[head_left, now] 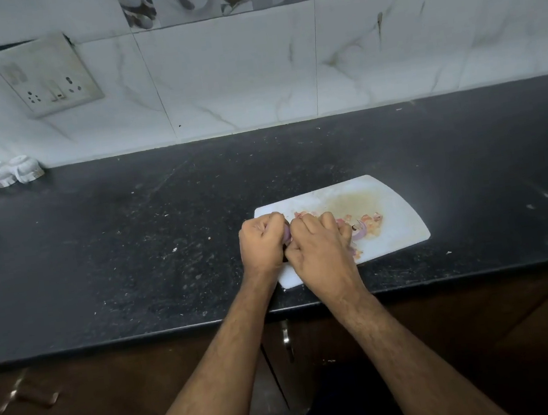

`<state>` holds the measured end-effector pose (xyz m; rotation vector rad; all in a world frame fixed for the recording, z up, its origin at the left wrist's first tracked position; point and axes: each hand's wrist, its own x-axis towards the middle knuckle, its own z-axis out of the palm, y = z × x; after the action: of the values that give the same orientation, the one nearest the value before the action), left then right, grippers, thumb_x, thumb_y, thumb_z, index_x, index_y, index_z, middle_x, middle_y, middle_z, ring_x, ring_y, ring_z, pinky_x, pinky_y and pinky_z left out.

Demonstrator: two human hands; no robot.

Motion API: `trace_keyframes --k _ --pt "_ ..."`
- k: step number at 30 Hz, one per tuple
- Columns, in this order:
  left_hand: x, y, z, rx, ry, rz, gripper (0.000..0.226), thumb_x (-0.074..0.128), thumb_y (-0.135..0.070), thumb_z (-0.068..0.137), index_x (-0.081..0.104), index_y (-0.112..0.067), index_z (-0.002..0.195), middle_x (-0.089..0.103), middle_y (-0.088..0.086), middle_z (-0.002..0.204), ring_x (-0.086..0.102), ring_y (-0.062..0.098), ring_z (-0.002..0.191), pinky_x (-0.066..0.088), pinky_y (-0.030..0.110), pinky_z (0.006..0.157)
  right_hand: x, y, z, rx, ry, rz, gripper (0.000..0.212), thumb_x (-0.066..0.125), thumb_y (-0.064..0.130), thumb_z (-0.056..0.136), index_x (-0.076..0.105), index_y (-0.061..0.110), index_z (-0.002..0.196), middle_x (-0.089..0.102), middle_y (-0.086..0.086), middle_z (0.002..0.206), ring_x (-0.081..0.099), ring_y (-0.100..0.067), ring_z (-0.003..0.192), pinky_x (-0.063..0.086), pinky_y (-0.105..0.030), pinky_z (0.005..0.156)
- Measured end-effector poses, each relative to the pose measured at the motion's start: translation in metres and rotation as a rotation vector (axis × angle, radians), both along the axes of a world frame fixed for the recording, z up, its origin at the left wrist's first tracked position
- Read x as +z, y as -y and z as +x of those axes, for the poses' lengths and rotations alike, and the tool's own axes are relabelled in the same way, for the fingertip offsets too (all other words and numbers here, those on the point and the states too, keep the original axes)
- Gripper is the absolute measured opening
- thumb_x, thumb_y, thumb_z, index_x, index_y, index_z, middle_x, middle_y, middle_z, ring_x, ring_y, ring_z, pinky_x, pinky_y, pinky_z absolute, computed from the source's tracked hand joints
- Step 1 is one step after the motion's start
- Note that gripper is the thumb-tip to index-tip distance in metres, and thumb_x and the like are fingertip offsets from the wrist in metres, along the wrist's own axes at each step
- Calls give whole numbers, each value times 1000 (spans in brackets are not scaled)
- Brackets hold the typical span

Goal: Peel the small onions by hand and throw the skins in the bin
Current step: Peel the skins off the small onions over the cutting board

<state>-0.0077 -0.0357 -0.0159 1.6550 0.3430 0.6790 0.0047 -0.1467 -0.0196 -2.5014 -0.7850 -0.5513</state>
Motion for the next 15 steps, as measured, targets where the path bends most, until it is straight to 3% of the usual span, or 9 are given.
trace_keyframes --k 4,6,9,15 --pt "-2 0 3 15 -61 67 36 55 -30 77 44 -12 48 43 3 48 37 20 52 35 41 53 2 1 9 22 -115 53 17 30 32 85 43 25 78 48 13 78 42 -15 83 37 -41 86" --pt "-3 -1 3 2 -78 82 42 63 -43 85 55 -16 54 54 2 51 48 18 52 45 42 55 2 3 12 5 -124 78 18 32 33 87 45 24 78 48 14 76 42 -15 82 35 -40 83" --pt "-3 -1 1 -57 -76 97 41 75 -60 82 66 -21 70 68 3 62 62 19 59 55 43 59 2 10 15 -17 -89 70 20 35 31 94 48 23 82 52 12 79 41 -15 82 31 -38 79" --pt "-3 1 1 -150 -135 122 34 63 -54 92 67 -29 69 65 -12 61 58 16 60 48 41 62 1 32 21 41 88 -86 18 39 32 95 53 25 85 40 18 80 34 -11 82 20 -33 77"
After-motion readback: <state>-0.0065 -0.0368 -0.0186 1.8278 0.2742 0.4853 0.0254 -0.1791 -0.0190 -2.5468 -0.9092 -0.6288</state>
